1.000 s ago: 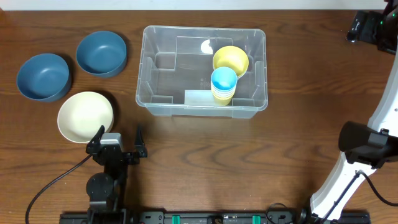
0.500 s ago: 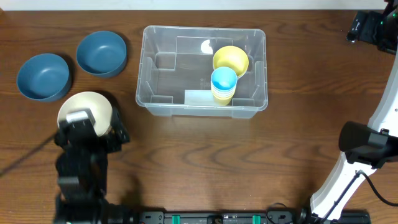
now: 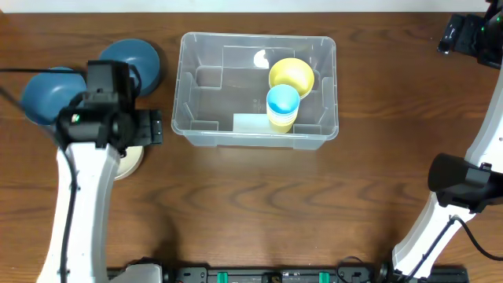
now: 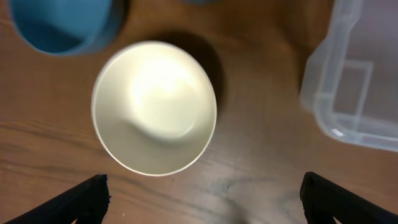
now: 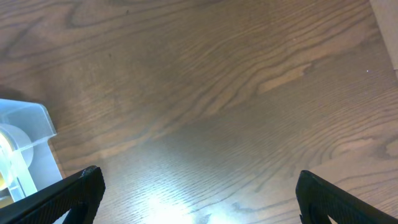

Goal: Pack container
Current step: 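Move the left gripper to the cream bowl and grasp its rim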

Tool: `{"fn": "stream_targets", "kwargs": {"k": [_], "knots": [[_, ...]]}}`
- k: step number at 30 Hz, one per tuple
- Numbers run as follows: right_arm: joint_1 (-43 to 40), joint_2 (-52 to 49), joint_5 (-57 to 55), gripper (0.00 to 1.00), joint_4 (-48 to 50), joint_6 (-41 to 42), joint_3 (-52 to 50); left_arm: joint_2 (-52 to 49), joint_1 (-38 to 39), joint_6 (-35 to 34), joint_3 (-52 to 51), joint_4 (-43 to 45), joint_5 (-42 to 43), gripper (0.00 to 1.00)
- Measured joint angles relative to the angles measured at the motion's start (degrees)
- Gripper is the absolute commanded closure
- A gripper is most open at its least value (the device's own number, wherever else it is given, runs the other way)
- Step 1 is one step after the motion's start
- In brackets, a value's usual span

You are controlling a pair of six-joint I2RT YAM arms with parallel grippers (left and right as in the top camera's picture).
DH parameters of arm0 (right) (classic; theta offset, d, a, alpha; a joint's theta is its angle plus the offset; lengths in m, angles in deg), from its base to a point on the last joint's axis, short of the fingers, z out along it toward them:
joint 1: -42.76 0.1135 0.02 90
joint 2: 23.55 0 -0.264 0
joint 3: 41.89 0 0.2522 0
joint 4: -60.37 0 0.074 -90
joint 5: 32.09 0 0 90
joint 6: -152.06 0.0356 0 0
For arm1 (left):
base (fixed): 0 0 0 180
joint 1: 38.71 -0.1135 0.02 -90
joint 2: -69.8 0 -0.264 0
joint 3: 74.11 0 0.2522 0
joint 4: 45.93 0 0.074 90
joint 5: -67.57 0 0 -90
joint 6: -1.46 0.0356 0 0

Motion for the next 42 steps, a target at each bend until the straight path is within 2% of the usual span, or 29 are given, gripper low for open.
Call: {"fn": "stream_targets", "kwargs": {"k": [7, 13, 19, 26, 31, 32, 39, 42], "knots": [[0.0, 0.0, 0.02, 0.01, 0.0, 0.0, 0.0, -9.38, -3.3, 1.27, 0.0, 1.75, 0.61, 0.02], [0.0, 0.0, 0.0, 0.01, 0.02, 0.0, 0.0, -16.2, -8.41, 1.29, 0.0, 5.46, 6.56, 0.01], [0.0, 0.0, 0.0, 0.01, 0.0, 0.0, 0.0, -21.68, -9.25, 1.4, 0.0, 7.67, 9.25, 0.11], [0.0, 0.0, 0.0, 0.01, 0.0, 0.0, 0.0, -26.16, -9.25, 1.64, 0.0, 9.75, 9.99, 0.41], [0.0, 0.0, 0.02, 0.01, 0.0, 0.0, 0.0, -28.11, -9.25, 1.88, 0.0, 11.34, 10.36, 0.44], [0.0, 0.0, 0.0, 0.01, 0.0, 0.0, 0.0, -28.46, -9.25, 1.88, 0.0, 11.72, 10.38, 0.47], [0.0, 0.0, 0.0, 0.01, 0.0, 0.0, 0.0, -31.23, -9.25, 1.64, 0.0, 12.59, 10.56, 0.93], [0.0, 0.0, 0.02, 0.01, 0.0, 0.0, 0.0, -31.28, -9.27, 1.79, 0.0, 12.74, 10.14, 0.94]]}}
